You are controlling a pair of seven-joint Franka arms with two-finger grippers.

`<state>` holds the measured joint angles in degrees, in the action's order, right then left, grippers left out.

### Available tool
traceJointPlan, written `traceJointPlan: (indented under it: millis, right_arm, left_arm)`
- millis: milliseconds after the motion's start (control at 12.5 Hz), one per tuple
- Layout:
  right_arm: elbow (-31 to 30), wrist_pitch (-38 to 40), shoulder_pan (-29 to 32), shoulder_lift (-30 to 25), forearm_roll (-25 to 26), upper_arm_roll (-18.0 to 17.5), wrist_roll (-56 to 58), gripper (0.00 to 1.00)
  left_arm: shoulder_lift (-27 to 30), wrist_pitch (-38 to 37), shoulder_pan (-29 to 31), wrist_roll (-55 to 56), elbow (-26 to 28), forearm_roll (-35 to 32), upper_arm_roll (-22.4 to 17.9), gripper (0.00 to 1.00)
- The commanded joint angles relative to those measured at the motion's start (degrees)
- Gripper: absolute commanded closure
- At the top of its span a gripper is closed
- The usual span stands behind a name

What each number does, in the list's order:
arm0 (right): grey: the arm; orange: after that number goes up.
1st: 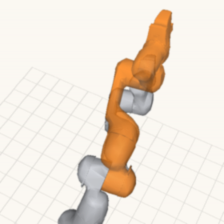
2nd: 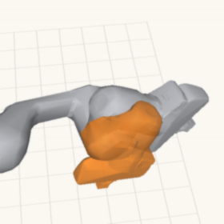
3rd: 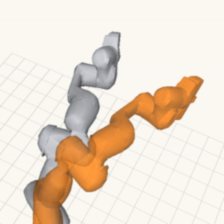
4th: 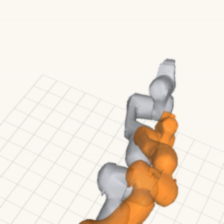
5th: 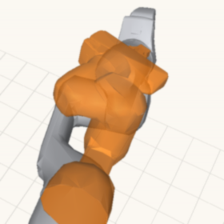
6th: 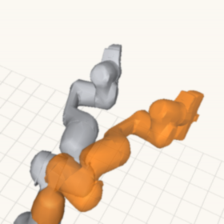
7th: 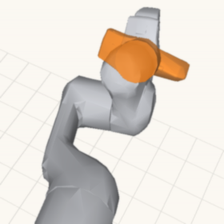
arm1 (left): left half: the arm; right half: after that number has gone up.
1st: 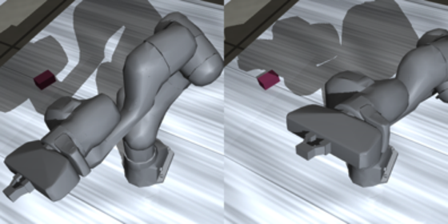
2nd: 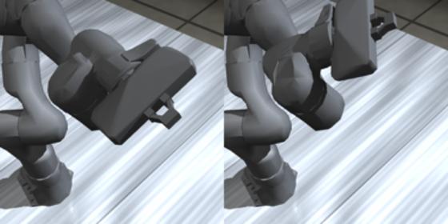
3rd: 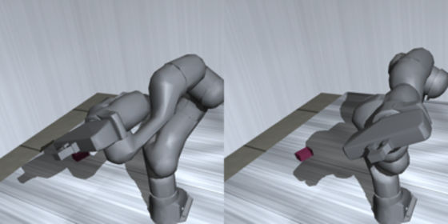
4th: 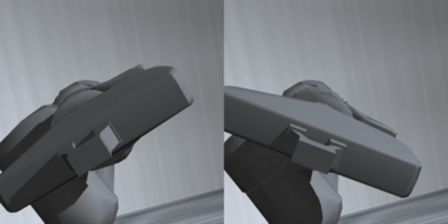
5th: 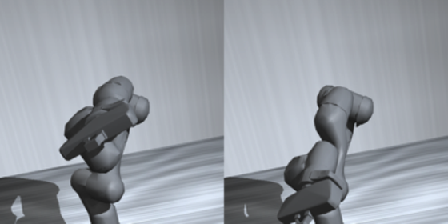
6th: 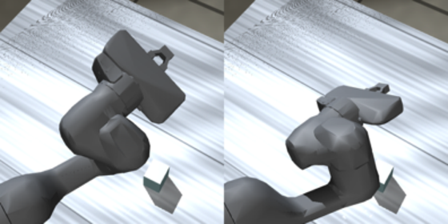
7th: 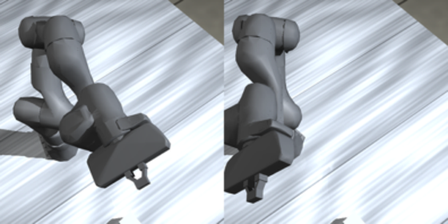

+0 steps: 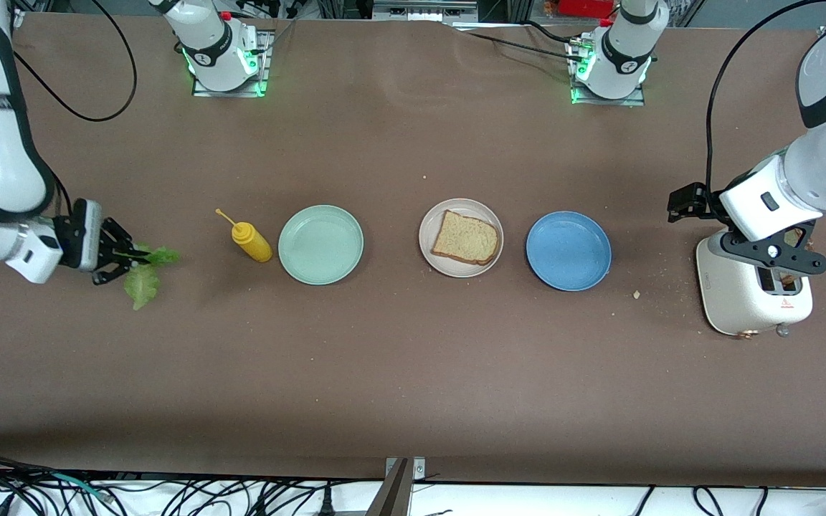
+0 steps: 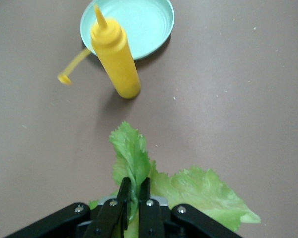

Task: Make sandwich in beige plate with both arms
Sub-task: 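Grasp the green lettuce leaf with the right gripper, then carry the lettuce leaf over the toast on the beige plate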

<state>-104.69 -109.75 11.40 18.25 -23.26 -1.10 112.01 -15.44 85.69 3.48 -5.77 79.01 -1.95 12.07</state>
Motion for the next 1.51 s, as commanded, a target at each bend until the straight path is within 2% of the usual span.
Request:
traceJointPlan:
  millis: [0, 159, 319, 558, 638, 717, 957, 1275, 1435]
  right_arm:
    - [-1.75, 3.56, -4.17, -6.98, 2.51, -0.31, -10.45, 1.0]
    - [-1.74, 6.2, -8.48, -11.72, 4.17, -0.57, -22.13, 1.0]
    - [-1.57, 6.92, -13.31, -13.58, 4.27, -0.57, -31.89, 1.0]
    - [0.62, 7.88, -22.79, -13.68, 3.4, -0.31, -45.78, 1.0]
    - [1.24, 7.19, -28.22, -13.16, 3.31, -0.05, -53.31, 1.0]
    - [1.59, 5.27, -32.02, -11.59, 3.3, 0.04, -61.22, 1.0]
    - [7.37, -7.9, -43.8, -1.85, -1.52, 0.22, -78.38, 1.0]
    - [15.99, -27.57, -57.95, 13.79, -1.09, 2.15, -102.38, 1.0]
    - [19.07, -35.85, -64.19, 20.56, -1.44, 5.91, -106.98, 1.0]
  left_arm:
    - [0.76, -0.52, 0.04, 0.58, 0.09, -1.31, 0.15, 0.0]
    - [0.76, -0.52, 0.04, 0.58, 0.09, -1.31, 0.15, 0.0]
    - [0.76, -0.52, 0.04, 0.58, 0.09, -1.31, 0.15, 0.0]
    - [0.76, -0.52, 0.12, 0.41, 0.18, -1.31, 0.15, 0.0]
    - [0.76, -0.52, 0.3, 0.49, 0.18, -1.31, 0.15, 0.0]
    - [0.76, -0.52, 0.3, 0.49, 0.18, -1.31, 0.15, 0.0]
    - [0.76, -0.61, 0.3, 0.41, 0.18, -1.31, 0.15, 0.0]
    - [0.76, -0.96, 0.39, 0.14, 0.18, -1.31, 0.06, 0.0]
    - [0.76, -1.05, 0.39, 0.23, 0.18, -1.31, 0.06, 0.0]
